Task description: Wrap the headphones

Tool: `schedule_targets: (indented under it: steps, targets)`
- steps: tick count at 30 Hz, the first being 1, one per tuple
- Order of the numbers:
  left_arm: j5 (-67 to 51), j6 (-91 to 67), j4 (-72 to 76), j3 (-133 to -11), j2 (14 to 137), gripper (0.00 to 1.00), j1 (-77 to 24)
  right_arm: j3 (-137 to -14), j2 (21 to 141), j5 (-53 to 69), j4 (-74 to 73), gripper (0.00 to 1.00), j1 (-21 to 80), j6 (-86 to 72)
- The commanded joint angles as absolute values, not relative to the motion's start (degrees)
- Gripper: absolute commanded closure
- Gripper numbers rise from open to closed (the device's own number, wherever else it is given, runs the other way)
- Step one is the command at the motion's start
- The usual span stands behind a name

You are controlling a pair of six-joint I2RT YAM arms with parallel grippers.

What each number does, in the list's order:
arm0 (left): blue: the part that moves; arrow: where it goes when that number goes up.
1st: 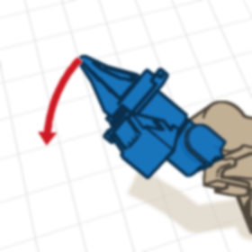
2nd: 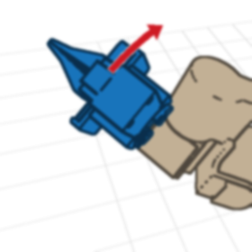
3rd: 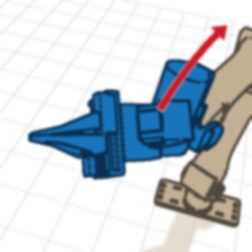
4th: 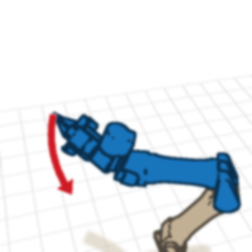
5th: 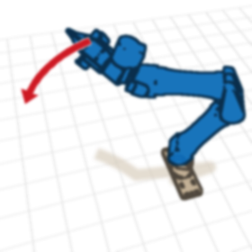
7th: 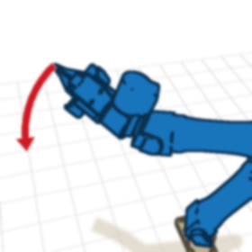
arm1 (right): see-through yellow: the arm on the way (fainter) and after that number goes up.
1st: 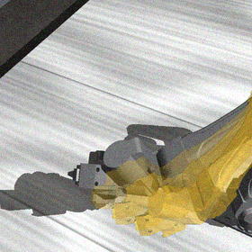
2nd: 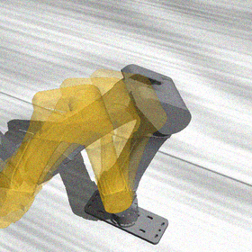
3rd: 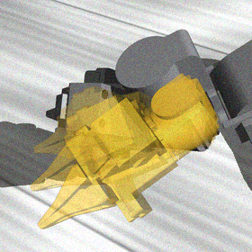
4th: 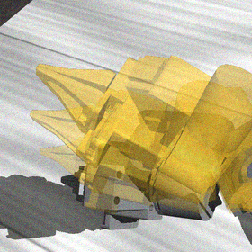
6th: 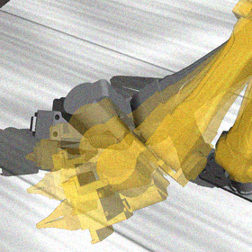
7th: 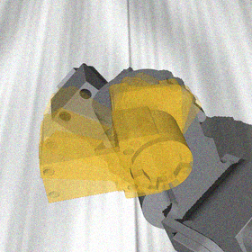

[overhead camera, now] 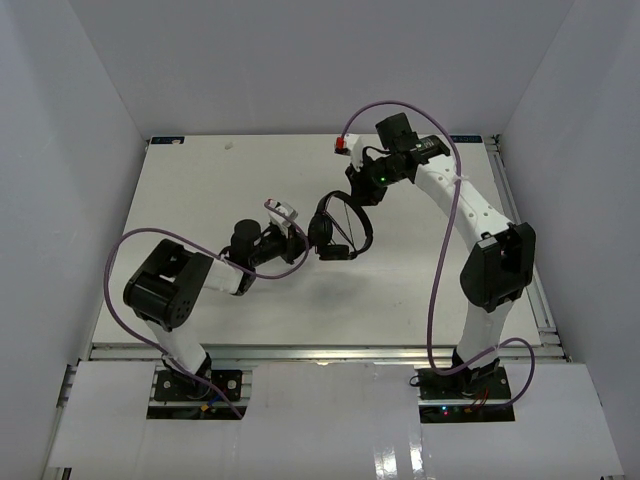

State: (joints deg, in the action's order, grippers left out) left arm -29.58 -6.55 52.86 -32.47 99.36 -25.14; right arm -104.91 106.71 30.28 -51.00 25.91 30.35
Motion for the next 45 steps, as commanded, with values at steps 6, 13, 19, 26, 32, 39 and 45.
schedule_targets:
  steps: [6,13,19,26,32,39,45]
  targets:
    - [-36.13,-5.62,52.33,-39.50,104.52,1.00,-21.70,-103.88,110.57,21.20,-44.57,0.92,27.73,34.56]
    - [-38.30,-2.82,43.59,-48.85,109.05,1.00,-18.64,-108.23,116.68,15.96,-44.91,0.92,29.95,39.07]
    - [-38.91,-1.44,37.29,-55.98,112.76,1.00,-17.10,-111.48,122.01,10.82,-43.16,0.92,31.13,39.42]
    - [-38.14,-0.70,32.82,-60.53,114.79,1.00,-16.00,-113.78,125.78,1.45,-39.16,0.92,31.60,37.83]
    - [-37.53,-0.35,27.26,-68.34,118.29,1.00,-15.64,-116.35,128.40,-3.85,-38.76,0.92,31.55,36.31]
    - [-38.21,-2.10,21.59,-80.45,125.36,1.00,-15.56,-118.15,130.46,-8.15,-38.86,0.92,30.74,34.86]
    - [-37.84,-5.16,21.89,-85.03,129.18,1.00,-15.56,-119.29,131.70,-8.40,-38.76,0.92,28.60,32.48]
